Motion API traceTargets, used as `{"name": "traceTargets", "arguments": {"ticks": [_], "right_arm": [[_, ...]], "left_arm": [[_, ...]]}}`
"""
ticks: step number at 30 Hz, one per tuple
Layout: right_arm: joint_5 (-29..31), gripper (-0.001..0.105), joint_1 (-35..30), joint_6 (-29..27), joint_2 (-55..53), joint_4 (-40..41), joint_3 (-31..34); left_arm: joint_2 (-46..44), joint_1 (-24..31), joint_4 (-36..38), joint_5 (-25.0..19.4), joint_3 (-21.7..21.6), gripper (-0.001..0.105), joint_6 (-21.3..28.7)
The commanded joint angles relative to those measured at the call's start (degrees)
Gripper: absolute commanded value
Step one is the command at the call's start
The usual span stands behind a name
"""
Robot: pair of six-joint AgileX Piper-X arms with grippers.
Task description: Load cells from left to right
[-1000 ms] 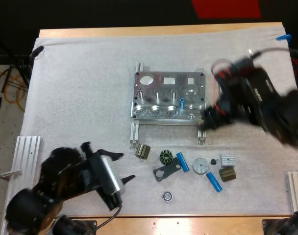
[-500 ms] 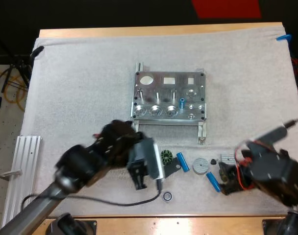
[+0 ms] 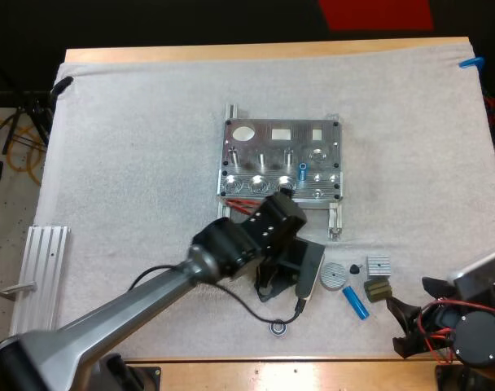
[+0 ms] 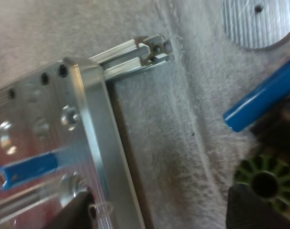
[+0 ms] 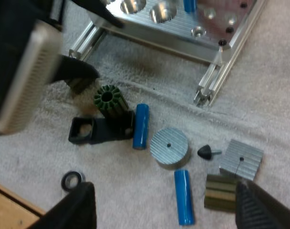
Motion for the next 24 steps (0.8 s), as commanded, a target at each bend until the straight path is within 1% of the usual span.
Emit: {"name": "traceTargets", "arguments": {"ticks": [1,4,9,13,17,19,24], "right_arm": [[0.66,0.061,0.41,0.38,-0.23,-0.3,-0.05],[0.66,0.061,0.38,0.85,-0.23,-0.3,-0.05],[0.66,0.061,0.38,1.36,-0.23,-0.3,-0.05],[0.66,0.061,0.38,1.34,-0.23,-0.3,-0.05],[0.66,0.061,0.38,1.34,-0.23,-0.3,-0.05],[0.81,0.061,0.38,1.34,-0.23,-0.3,-0.05],[0.81,0.061,0.38,1.34,-0.23,-0.08,-0.05]], "left_arm": [[1.72,-0.21,-2.46,-3.14,-0.59,0.052,1.43],[4.6,-0.21,-4.62,-3.29,-1.18,0.048,1.43],[8.4,-0.21,-5.26,-2.67,-1.8,0.047,2.5],[12.19,-0.21,-3.26,-1.29,-2.45,0.047,4.94],[15.16,-0.21,-2.12,-1.28,-3.61,0.047,6.65],[16.65,-0.21,-0.72,-1.28,-4.87,0.047,8.22],[18.09,-0.21,1.9,0.06,-6.3,0.047,9.11]]}}
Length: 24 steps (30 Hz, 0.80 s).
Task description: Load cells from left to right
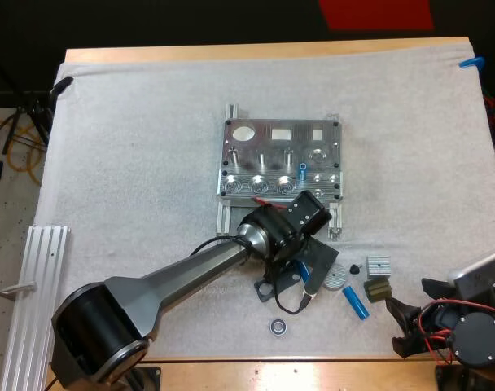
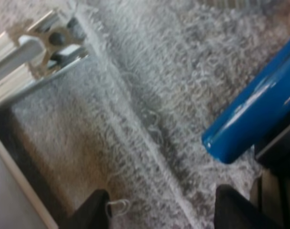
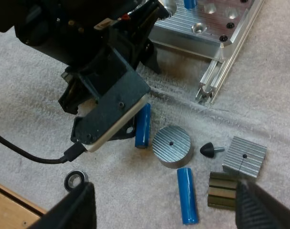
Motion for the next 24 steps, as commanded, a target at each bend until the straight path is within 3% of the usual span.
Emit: {"name": "traceTargets", "arguments": {"ticks": [1,9,14,24], "right_arm": [[0.82,0.061,0.17,0.02,-0.26,0.19,-0.11],[1.17,0.061,0.17,0.02,-0.26,0.99,-0.11],[1.3,0.061,0.17,0.02,-0.26,0.99,-0.11],[1.77,0.061,0.17,0.02,-0.26,0.99,-0.11]], "left_arm": [[0.16,-0.21,2.06,0.67,-0.46,0.047,0.77],[1.42,-0.83,4.21,2.08,-0.46,0.047,0.62],[1.4,-0.89,6.24,5.6,-0.46,0.047,-0.06],[1.4,-0.89,3.74,8.36,1.46,0.047,0.44]]}}
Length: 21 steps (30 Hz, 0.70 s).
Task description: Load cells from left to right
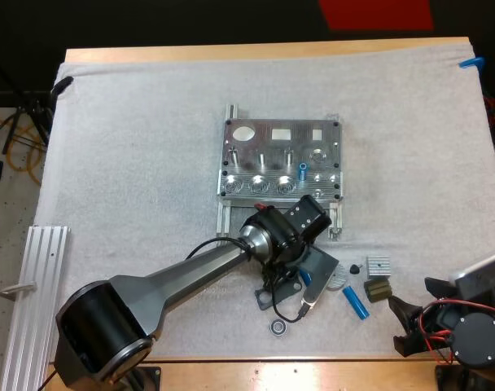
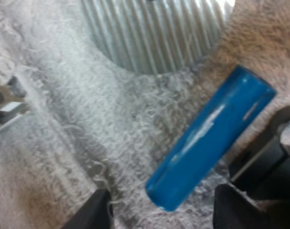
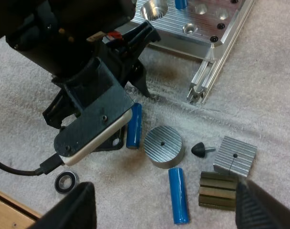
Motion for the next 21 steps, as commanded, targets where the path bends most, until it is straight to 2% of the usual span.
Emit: {"name": "traceTargets", "arguments": {"ticks": [1,7,9,13,16,18,20,21], "right_arm": [[0.62,0.061,0.17,0.02,-0.26,0.12,-0.11],[0.62,0.061,0.17,0.02,-0.26,0.01,-0.11],[0.49,0.061,0.17,0.02,-0.26,0.01,-0.11],[0.49,0.061,0.17,0.02,-0.26,0.01,-0.11],[0.49,0.061,0.17,0.02,-0.26,0.01,-0.11],[0.49,0.061,0.17,0.02,-0.26,0.01,-0.11],[0.49,0.061,0.17,0.02,-0.26,0.01,-0.11],[0.49,0.061,0.17,0.02,-0.26,0.01,-0.11]], "left_arm": [[0.64,-0.32,1.37,1.1,0.92,0.047,0.19],[2.73,-0.72,-0.32,0.62,1.06,0.047,-0.54],[3.59,-1.51,-1.68,-1.61,1.06,0.047,-0.57],[4.02,-2.18,-1.83,-2.04,0.96,0.046,-0.57],[4.01,-2.18,-0.91,-2.41,0.96,0.033,-0.82],[4.01,-2.18,-0.4,-2.42,0.96,0.015,-1.64],[4.01,-2.18,0.38,-2.26,0.96,0.003,-2.18],[4.01,-2.18,0.97,-1.86,0.96,0.002,-2.56]]}}
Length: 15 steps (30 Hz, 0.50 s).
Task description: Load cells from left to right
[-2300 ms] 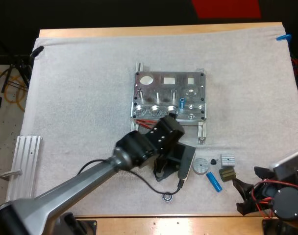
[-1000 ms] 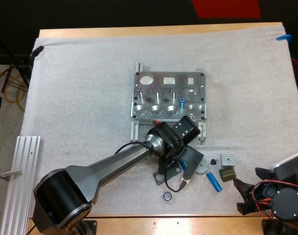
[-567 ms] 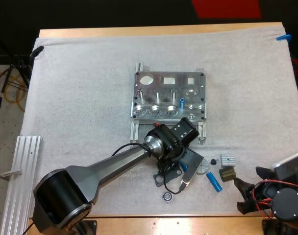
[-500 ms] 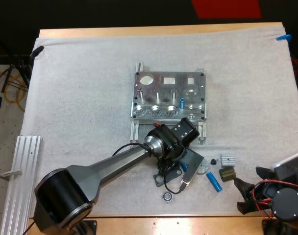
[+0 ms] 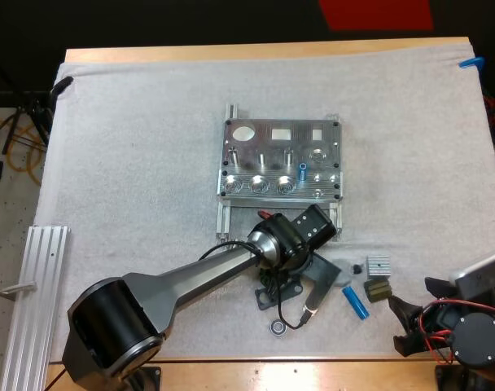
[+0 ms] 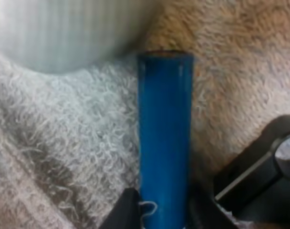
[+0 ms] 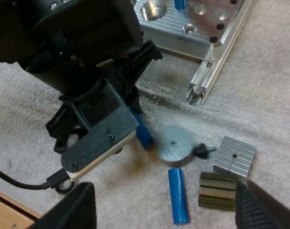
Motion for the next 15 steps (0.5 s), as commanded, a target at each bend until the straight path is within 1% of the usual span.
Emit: {"name": "traceTargets", "arguments": {"ticks": [1,4,10,13,15], "right_arm": [[0.4,0.061,0.17,0.02,-0.26,0.01,-0.11],[0.21,0.061,0.17,0.02,-0.26,0.01,-0.11],[-4.41,0.061,0.17,0.14,-0.26,-1.26,-0.11],[-6.27,0.061,0.07,1.84,-0.26,-2.98,-0.11],[-7.83,0.061,0.07,1.94,-0.26,-5.17,-0.11]], "left_arm": [[1.4,-0.2,1.48,0.45,0.57,0.003,-1.45],[1.16,-0.2,2.2,0.46,0.57,0.002,-4.11],[-3.07,-0.2,2.77,0.57,-0.2,0.0,-9.86],[-8.7,0.04,6.37,1.39,-1.14,0.0,-13.74],[-14.3,0.79,10.01,3.82,-1.15,0.0,-18.41]]}}
